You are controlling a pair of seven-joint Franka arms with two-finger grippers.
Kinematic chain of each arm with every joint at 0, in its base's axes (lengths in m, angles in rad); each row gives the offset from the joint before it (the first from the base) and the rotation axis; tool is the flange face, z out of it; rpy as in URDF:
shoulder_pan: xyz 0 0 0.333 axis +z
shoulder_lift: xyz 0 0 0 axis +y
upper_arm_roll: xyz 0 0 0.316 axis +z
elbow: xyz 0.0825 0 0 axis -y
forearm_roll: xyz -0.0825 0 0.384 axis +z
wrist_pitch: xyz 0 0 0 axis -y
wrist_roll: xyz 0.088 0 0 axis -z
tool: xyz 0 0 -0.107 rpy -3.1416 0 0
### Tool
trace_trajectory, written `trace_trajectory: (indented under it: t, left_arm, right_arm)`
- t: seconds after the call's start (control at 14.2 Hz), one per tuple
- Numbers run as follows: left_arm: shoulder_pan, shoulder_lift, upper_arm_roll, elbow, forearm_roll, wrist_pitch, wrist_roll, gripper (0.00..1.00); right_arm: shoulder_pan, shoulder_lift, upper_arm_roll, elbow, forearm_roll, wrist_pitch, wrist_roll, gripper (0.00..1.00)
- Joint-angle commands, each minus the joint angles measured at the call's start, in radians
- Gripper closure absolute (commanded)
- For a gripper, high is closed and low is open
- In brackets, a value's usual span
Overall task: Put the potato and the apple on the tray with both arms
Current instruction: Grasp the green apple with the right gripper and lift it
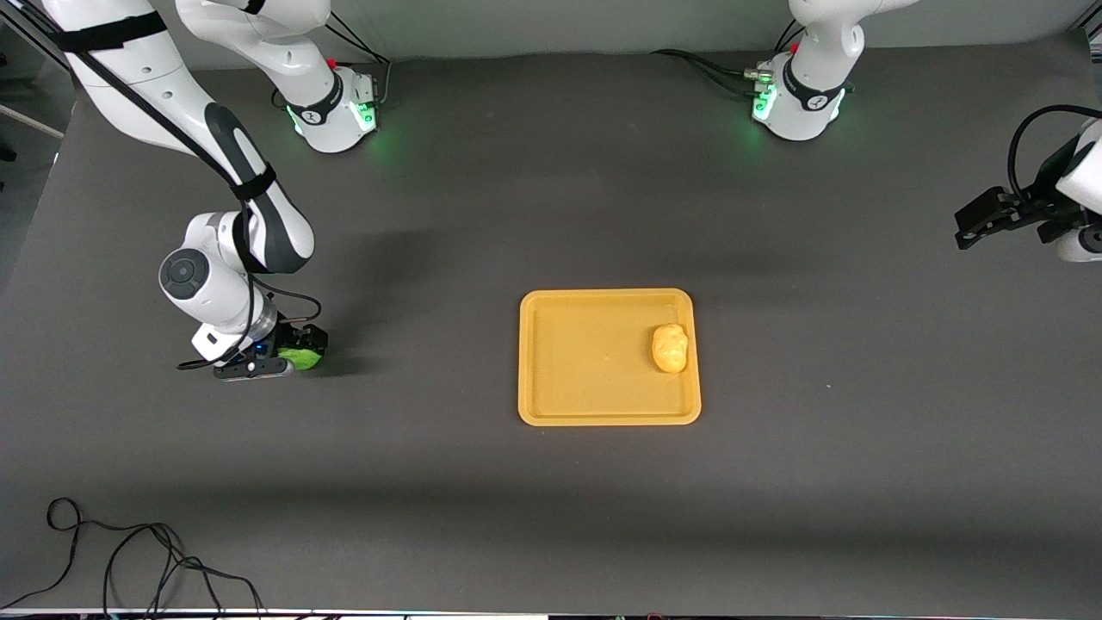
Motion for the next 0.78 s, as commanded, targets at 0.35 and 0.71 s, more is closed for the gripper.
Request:
trace_trajectory:
  t: [0.35, 0.71]
  left_arm:
    - [0.006, -0.016, -0.004, -0.002, -0.007, -0.003, 0.056, 0.0]
    - [0.009, -0.011, -0.004, -0.004, -0.014, 0.003, 0.058, 0.0]
  right_arm:
    - [0.007, -0.033, -0.005, 0.188, 0.018, -0.303, -0.036, 0.52]
    - [0.019, -0.07, 0.0, 0.521, 0.017, -0.694, -0.038, 0.54]
